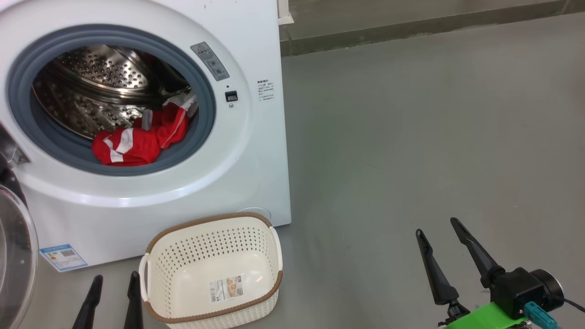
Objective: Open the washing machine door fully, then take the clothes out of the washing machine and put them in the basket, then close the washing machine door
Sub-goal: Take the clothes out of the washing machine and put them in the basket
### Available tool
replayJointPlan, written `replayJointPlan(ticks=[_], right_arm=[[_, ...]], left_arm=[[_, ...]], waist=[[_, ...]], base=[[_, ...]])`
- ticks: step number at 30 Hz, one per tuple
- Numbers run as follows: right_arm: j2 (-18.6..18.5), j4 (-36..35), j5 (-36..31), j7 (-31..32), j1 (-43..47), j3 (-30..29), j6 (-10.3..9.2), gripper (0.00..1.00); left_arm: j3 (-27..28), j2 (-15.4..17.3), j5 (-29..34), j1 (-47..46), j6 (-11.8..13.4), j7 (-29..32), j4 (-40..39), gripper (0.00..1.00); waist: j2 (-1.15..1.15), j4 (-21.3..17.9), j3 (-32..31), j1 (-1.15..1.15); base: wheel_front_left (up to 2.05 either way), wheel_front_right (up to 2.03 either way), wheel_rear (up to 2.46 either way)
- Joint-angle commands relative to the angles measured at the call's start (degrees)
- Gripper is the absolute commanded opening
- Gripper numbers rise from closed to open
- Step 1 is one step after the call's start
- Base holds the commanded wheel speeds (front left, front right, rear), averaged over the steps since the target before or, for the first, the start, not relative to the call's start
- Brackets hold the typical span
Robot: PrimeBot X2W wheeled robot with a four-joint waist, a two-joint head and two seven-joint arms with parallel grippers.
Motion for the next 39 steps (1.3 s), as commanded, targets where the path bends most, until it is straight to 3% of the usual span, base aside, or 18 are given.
replayJointPlan(ticks=[1,21,39], right_arm=[[-0.8,-1.8,0.0,-0.4,-0.7,1.0,0.35,1.00],[-0.8,-1.8,-0.4,-0.4,-0.9,0.7,0.35,1.00],[-0.9,-1.1,-0.1,-0.4,-1.6,1.2,0.35,1.00]], left_arm=[[2.2,0.4,-0.3,-0.6,0.2,-0.7,-1.8,1.00],[1.1,1.4,-2.4,0.0,-2.1,-0.1,-1.6,1.00],[-0.2,2.7,-0.8,-0.5,-0.6,0.8,-1.7,1.00]], waist=[[0.00,0.0,0.0,0.00],[0.00,1.0,0.1,0.00],[0.00,1.4,0.1,0.00]], base=[[0.00,0.00,0.00],[0.00,0.00,0.00],[0.39,-0.39,0.00]])
